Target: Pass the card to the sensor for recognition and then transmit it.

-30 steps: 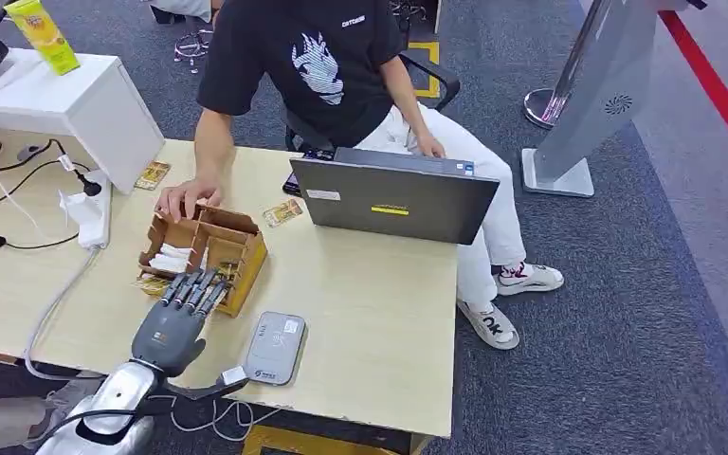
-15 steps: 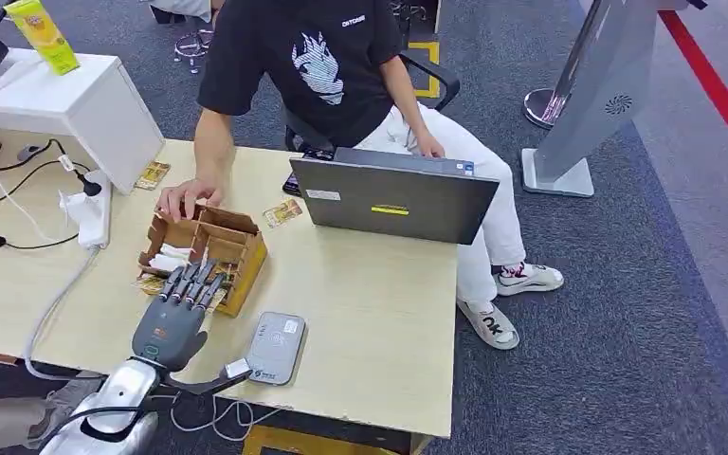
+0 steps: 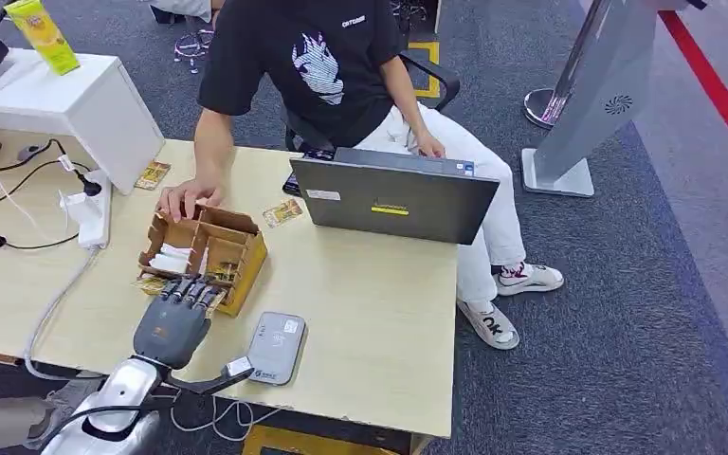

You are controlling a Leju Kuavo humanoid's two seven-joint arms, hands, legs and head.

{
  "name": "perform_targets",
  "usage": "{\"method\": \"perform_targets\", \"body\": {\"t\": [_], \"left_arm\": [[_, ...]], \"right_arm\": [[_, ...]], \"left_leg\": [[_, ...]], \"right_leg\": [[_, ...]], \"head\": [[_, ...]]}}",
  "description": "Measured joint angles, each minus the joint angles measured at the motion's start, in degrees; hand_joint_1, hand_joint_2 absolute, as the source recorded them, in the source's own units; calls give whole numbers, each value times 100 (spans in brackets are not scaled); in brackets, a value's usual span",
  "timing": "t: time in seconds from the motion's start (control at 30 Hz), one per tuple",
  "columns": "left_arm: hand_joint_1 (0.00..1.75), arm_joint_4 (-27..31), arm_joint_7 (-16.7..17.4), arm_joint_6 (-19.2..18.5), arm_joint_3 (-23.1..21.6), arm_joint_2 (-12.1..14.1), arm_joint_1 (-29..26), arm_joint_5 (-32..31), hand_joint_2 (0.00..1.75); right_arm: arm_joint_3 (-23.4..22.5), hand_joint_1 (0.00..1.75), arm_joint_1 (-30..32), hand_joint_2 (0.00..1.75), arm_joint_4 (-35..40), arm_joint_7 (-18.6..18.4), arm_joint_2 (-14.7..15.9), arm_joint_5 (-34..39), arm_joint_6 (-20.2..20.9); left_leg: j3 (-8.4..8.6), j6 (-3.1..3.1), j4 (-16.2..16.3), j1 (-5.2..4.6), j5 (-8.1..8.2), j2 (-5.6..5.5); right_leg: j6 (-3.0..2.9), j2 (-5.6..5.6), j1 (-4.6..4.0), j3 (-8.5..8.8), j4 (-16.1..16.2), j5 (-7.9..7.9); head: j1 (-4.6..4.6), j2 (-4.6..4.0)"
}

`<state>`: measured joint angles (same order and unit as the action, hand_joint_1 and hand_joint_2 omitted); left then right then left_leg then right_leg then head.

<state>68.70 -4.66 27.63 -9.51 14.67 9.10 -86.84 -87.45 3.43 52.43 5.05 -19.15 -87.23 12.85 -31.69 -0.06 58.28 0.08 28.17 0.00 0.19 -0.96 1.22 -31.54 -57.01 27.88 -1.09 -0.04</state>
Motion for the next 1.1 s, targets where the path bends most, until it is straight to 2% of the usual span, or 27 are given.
{"method": "perform_targets", "body": {"t": [0.57, 0.73, 0.9, 1.1], "left_arm": [[175, 124, 24, 52, 105, -43, -2, -13, 175], [175, 891, -35, 98, 304, -203, -7, 359, 175], [175, 1894, -188, -238, 592, -402, 160, 730, 175], [175, 2317, -256, -271, 739, -498, 234, 769, 175]], "right_arm": [[0, 0, 1, 175, 0, -2, 0, 2, 2], [0, 0, 4, 175, 0, -37, 0, 11, 2], [0, 0, 3, 175, 0, -44, 0, 9, 0], [0, 0, 2, 175, 0, -44, 0, 9, 0]], "left_leg": [[1, 0, 0, 0, 0, -1], [-1, 0, 2, 0, 0, 0], [1, 0, 2, -1, 0, 1], [1, 0, 2, 1, 0, 0]], "right_leg": [[0, 0, 0, 0, 0, 0], [0, 0, 0, -2, 0, 0], [2, -3, 0, -1, 0, -1], [1, -1, 0, -1, 0, -1]], "head": [[0, 0], [0, 0], [0, 0], [0, 0]]}}
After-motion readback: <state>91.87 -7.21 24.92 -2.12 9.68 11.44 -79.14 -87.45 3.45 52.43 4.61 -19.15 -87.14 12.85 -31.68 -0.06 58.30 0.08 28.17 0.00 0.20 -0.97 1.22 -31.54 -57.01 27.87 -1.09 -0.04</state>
